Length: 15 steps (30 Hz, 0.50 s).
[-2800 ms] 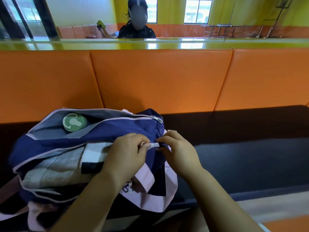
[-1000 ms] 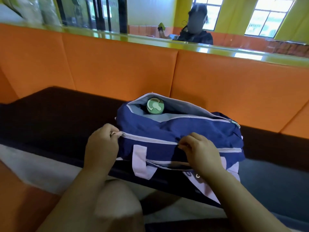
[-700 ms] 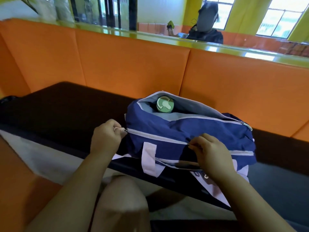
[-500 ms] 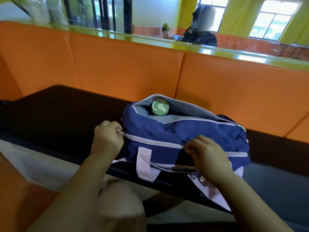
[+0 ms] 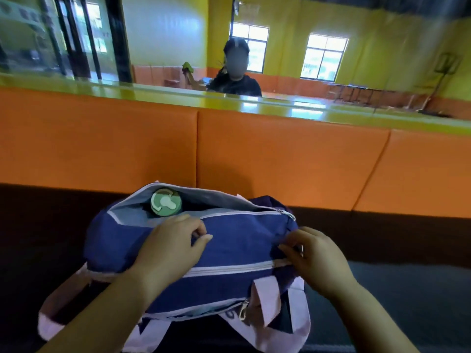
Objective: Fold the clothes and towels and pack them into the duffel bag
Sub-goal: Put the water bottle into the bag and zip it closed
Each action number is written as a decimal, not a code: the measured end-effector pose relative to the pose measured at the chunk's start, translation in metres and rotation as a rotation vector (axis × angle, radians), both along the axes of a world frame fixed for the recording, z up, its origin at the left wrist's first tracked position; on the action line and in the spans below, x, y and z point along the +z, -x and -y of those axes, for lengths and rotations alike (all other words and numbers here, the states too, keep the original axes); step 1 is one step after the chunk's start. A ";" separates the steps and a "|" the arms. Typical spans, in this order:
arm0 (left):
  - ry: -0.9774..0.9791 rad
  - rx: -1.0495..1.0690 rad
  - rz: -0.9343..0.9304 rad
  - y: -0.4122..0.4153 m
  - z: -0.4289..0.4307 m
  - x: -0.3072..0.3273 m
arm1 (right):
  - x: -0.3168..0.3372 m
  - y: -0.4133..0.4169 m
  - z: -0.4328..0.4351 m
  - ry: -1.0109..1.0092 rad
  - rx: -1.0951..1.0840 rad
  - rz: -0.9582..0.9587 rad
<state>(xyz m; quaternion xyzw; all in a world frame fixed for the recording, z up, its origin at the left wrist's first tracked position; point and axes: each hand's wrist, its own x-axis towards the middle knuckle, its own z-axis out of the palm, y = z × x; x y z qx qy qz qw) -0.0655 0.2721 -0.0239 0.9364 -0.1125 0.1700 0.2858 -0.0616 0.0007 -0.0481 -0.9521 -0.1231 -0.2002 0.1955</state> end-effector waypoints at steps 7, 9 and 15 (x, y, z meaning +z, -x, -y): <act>-0.147 -0.235 0.023 -0.063 0.091 0.000 | 0.000 -0.020 0.039 -0.064 -0.212 -0.195; -0.190 -0.282 0.020 -0.078 0.113 0.001 | 0.001 -0.026 0.043 -0.065 -0.225 -0.223; -0.487 -0.273 -0.025 -0.113 0.150 0.007 | -0.001 -0.045 0.048 -0.070 -0.222 -0.241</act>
